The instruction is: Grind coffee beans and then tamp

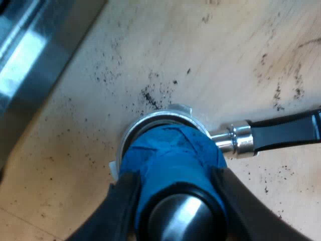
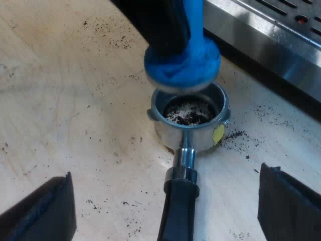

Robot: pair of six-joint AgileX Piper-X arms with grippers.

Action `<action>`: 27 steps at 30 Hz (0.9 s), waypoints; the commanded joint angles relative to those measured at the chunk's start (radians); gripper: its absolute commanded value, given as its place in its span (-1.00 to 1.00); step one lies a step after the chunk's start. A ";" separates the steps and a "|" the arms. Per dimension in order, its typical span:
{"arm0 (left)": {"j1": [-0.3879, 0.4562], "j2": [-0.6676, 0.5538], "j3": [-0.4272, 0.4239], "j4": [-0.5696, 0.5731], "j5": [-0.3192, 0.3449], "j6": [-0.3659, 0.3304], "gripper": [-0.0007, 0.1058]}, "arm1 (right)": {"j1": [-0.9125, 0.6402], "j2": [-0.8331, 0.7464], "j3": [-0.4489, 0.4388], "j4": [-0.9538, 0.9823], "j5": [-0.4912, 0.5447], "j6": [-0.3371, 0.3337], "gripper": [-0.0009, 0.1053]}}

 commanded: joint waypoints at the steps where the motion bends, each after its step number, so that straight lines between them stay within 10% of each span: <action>1: -0.005 0.021 -0.009 -0.017 0.005 0.006 -0.98 | -0.001 -0.008 -0.005 -0.010 -0.003 0.002 0.43; 27: -0.005 0.171 -0.009 -0.065 0.034 0.006 -0.98 | -0.001 -0.008 -0.005 -0.010 -0.003 0.002 0.43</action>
